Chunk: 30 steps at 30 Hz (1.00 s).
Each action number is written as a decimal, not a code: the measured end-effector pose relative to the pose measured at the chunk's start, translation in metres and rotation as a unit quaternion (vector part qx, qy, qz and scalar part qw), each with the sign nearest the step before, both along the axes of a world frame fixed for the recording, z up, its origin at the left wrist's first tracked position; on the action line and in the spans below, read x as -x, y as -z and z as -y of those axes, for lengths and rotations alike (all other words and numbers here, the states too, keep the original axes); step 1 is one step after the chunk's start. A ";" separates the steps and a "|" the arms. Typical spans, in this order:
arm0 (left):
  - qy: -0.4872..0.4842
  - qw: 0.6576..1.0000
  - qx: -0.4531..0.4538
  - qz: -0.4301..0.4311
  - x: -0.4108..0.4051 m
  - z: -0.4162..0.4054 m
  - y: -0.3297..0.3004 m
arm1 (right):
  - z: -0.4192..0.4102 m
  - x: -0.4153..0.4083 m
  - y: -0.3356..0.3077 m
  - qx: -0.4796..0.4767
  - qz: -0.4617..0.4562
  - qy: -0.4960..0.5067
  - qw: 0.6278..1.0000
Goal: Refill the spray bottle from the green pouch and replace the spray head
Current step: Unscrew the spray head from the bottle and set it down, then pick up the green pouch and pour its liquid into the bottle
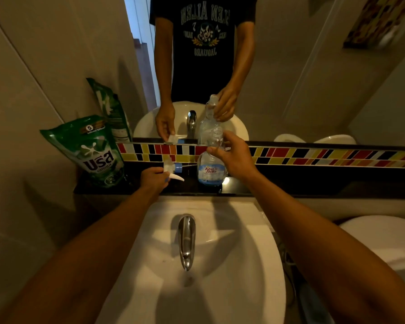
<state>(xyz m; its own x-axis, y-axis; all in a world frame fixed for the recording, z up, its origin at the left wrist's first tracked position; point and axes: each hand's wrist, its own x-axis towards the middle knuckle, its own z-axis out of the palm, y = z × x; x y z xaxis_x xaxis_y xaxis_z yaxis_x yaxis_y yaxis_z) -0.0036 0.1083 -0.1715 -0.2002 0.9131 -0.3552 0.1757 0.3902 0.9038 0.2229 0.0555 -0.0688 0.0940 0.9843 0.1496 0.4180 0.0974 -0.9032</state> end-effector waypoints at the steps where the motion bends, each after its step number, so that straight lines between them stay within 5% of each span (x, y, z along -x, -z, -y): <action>1: 0.008 1.000 0.002 -0.015 0.000 -0.002 0.004 | -0.003 0.002 0.002 0.001 0.000 0.000 1.000; 13: 0.008 0.984 -0.021 -0.176 -0.010 -0.010 0.023 | -0.008 -0.004 0.038 0.025 0.038 0.005 0.999; 22: -0.013 0.980 -0.038 -0.194 -0.015 0.000 0.020 | -0.004 0.001 0.048 0.051 0.010 0.025 0.998; 30: -0.025 0.966 -0.129 -0.222 0.020 0.022 -0.004 | 0.036 0.039 0.052 -0.105 0.017 0.167 0.980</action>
<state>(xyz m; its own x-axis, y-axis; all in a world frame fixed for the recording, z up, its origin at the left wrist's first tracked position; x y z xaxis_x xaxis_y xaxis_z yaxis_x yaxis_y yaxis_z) -0.0235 0.0861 -0.1677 -0.3262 0.9452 0.0137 0.5548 0.1797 0.8124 0.1837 0.0199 -0.1213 0.3979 0.8461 0.3547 0.4876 0.1325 -0.8630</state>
